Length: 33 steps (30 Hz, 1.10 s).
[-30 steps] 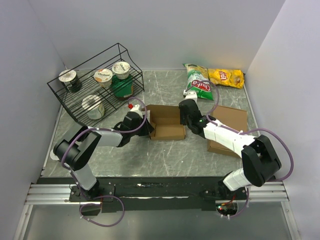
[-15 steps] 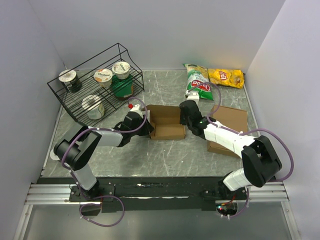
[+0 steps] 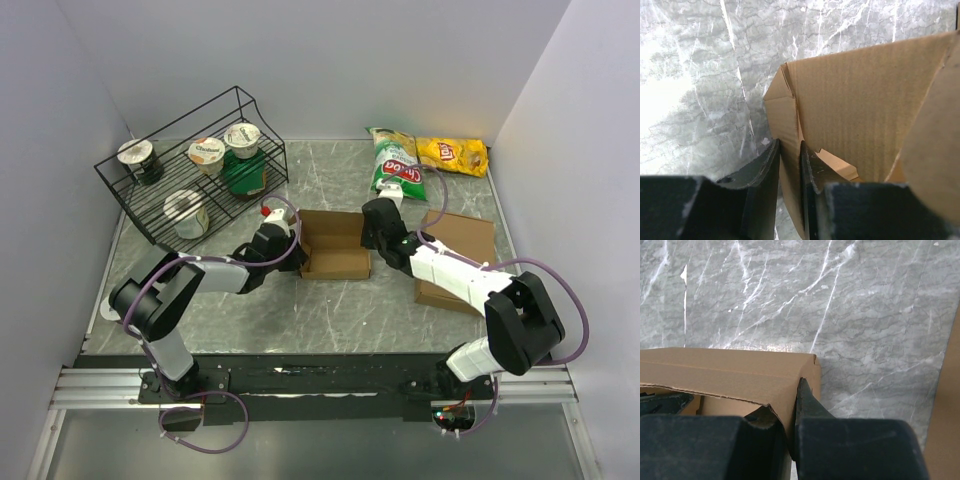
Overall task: Fold the paper box
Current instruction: Close the paper box at the center of the board.
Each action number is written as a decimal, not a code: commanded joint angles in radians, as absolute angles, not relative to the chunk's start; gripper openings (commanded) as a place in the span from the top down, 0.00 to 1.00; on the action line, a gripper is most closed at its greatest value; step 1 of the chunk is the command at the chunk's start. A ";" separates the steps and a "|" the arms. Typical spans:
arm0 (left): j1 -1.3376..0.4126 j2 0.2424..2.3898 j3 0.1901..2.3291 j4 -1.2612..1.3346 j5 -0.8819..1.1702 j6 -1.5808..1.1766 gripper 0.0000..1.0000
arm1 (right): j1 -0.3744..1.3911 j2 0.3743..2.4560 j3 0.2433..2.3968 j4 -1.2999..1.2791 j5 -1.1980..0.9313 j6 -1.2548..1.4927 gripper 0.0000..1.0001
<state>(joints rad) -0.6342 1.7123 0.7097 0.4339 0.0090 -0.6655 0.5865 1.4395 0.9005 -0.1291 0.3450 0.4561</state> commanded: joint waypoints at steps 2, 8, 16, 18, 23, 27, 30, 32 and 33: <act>-0.683 1.750 0.739 0.446 0.066 -0.627 0.79 | 0.611 1.451 0.957 -0.068 0.112 0.563 1.00; -0.684 1.749 0.741 0.446 0.075 -0.627 0.79 | 0.604 1.460 0.939 -0.029 0.074 0.563 1.00; -0.681 1.738 0.758 0.443 0.091 -0.638 0.79 | 0.664 1.416 0.756 0.031 0.124 0.500 1.00; -0.678 1.732 0.758 0.439 0.087 -0.640 0.79 | 0.683 1.410 0.739 0.006 0.173 0.492 1.00; -0.655 1.735 0.762 0.451 0.117 -0.650 0.79 | 0.733 1.425 0.730 -0.092 0.247 0.480 1.00; -0.650 1.736 0.764 0.457 0.132 -0.661 0.79 | 0.759 1.462 0.729 -0.146 0.293 0.488 1.00; -0.643 1.727 0.764 0.459 0.141 -0.666 0.79 | 0.770 1.486 0.716 -0.158 0.301 0.494 1.00; -0.634 1.720 0.761 0.463 0.149 -0.670 0.79 | 0.779 1.502 0.710 -0.160 0.313 0.492 1.00; -0.632 1.715 0.761 0.466 0.153 -0.670 0.79 | 0.782 1.508 0.707 -0.158 0.316 0.494 1.00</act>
<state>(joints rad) -0.6197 1.7126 0.7292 0.3996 0.0139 -0.6498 0.7128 1.4281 0.7563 -0.0467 0.5117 0.4515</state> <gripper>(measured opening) 0.220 0.051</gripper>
